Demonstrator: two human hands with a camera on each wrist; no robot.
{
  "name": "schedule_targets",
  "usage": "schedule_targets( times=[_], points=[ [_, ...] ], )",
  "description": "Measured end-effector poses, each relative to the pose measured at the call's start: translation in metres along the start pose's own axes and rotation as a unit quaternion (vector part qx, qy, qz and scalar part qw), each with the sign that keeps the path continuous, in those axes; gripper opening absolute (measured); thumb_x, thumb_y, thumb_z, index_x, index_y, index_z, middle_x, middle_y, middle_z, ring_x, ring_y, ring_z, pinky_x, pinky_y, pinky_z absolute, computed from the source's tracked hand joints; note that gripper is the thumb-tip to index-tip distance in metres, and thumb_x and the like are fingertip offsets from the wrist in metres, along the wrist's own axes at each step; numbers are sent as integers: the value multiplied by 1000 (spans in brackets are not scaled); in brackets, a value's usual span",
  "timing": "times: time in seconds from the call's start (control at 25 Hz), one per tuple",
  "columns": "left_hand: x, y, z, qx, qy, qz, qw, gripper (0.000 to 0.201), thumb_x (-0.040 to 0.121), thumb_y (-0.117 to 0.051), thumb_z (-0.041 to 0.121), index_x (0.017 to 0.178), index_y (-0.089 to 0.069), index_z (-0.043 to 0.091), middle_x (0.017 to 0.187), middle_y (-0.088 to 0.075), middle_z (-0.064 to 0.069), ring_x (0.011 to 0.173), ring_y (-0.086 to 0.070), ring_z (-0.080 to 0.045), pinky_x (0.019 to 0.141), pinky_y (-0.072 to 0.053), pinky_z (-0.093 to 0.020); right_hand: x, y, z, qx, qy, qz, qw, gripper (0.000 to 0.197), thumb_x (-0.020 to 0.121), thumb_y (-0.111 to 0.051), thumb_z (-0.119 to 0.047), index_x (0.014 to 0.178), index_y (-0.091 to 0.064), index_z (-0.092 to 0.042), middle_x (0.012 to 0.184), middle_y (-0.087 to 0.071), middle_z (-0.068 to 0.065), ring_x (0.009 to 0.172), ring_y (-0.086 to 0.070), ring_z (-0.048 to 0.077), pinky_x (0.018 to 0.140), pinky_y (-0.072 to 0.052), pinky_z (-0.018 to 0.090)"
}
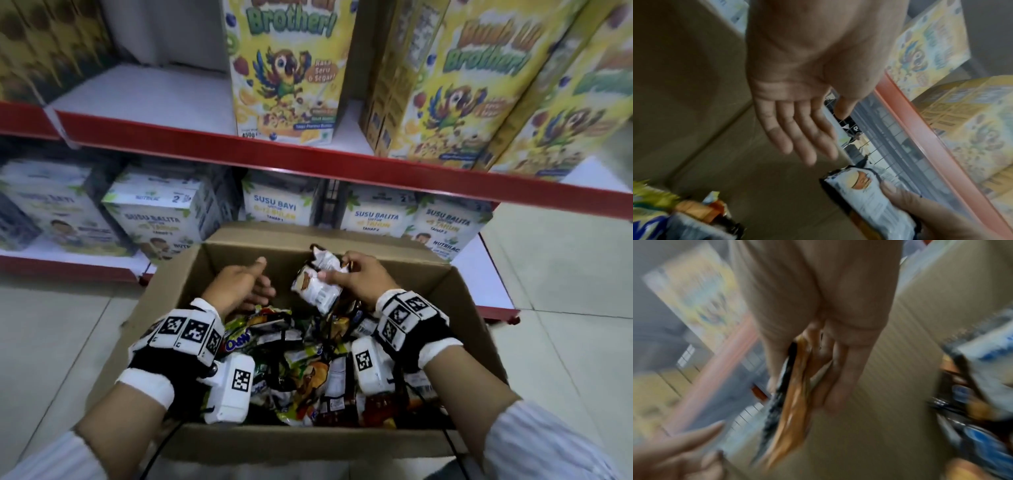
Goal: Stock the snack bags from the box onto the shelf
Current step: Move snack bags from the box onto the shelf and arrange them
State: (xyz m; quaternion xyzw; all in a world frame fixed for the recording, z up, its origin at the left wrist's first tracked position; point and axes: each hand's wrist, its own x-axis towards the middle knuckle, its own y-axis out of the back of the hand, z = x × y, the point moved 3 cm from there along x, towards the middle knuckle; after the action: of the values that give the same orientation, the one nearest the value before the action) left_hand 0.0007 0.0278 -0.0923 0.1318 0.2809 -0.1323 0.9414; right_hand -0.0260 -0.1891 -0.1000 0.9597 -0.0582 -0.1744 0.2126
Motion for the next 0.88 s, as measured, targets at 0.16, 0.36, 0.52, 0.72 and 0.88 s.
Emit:
schedule_targets(
  times=[0.16,0.36,0.52,0.72,0.88],
  points=[
    [-30,-23,24,3,-28,-193,981,63,78,-38,70,115,-55,22,106,-68,-5,95,-68,-20,80,-53,-32,-35,4,-48,40,140,59,988,35,69,-83,-21,75,-48,-24,72,-55,-5,74,-51,17,69,-41,29],
    [-32,-29,43,-163,-99,-84,978,59,74,-59,61,106,-68,12,100,-72,-11,90,-68,-23,74,-56,-35,-56,-22,-65,-54,203,-61,976,59,71,-80,-15,121,-50,-24,119,-59,-4,106,-55,8,90,-40,10],
    [-19,-9,24,-237,-71,-3,969,35,97,-44,30,117,-57,4,105,-67,-18,96,-65,-30,74,-57,-44,-45,-23,-44,-78,103,-92,987,60,79,-71,-5,128,-41,-20,117,-61,3,107,-60,19,97,-48,36],
    [-27,12,14,-297,-75,-45,951,18,95,-49,21,102,-59,7,86,-75,-14,74,-73,-26,56,-59,-38,-31,-26,3,-374,41,-261,889,56,86,-56,-3,136,-46,-26,122,-60,3,94,-61,22,75,-53,23],
    [-35,18,12,-294,-87,-62,950,22,90,-56,19,108,-59,5,92,-74,-17,77,-72,-30,59,-60,-46,-34,-43,30,-374,-5,-368,851,47,86,-62,-7,128,-58,-28,109,-63,-8,88,-63,21,66,-47,16]
  ],
)
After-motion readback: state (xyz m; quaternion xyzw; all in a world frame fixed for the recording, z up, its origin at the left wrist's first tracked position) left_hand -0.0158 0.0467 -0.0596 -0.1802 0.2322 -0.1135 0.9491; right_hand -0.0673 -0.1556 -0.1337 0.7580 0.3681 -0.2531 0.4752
